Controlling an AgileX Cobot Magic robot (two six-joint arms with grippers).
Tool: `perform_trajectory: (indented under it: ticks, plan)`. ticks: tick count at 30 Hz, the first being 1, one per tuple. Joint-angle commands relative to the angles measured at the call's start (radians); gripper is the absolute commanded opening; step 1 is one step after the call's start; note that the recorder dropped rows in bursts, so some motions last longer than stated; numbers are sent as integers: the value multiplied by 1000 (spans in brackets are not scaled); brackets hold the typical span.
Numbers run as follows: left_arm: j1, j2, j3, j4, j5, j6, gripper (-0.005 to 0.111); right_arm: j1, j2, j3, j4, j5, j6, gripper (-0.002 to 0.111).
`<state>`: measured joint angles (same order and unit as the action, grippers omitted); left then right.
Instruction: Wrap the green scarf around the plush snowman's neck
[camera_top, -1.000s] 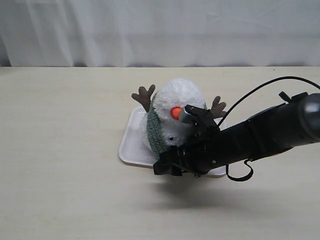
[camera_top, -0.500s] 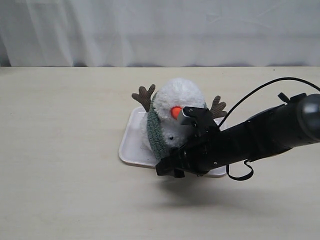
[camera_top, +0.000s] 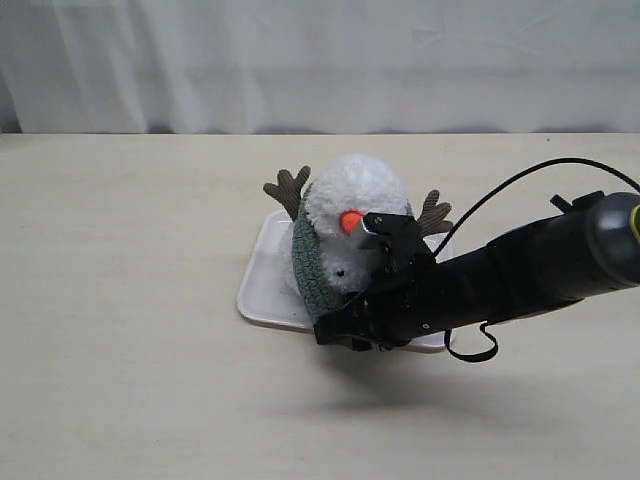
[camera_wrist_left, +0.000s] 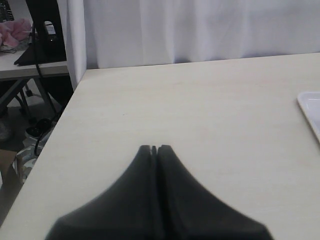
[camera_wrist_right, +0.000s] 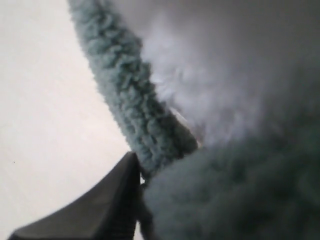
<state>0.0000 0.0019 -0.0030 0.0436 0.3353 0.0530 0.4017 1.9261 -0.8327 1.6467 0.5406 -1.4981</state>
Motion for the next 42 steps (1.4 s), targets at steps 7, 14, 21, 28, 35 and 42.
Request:
perform_trajectory:
  ticks: [7, 14, 21, 28, 35, 42]
  plan:
    - [-1, -2, 3, -2, -12, -2, 0, -3, 2, -4, 5, 7, -13, 6]
    - [-1, -2, 3, -2, -12, -2, 0, -3, 2, -4, 5, 14, -4, 4]
    - [-1, -2, 3, -2, -12, -2, 0, -3, 2, -4, 5, 149, 4, 21]
    - [-1, -2, 3, -2, -12, -2, 0, -3, 2, -4, -45, 222, 132, 64]
    - [-1, -2, 3, -2, -12, -2, 0, -3, 2, -4, -165, 374, 248, 70]
    - [-1, -2, 3, -2, -12, -2, 0, -3, 2, -4, -172, 667, 224, 70]
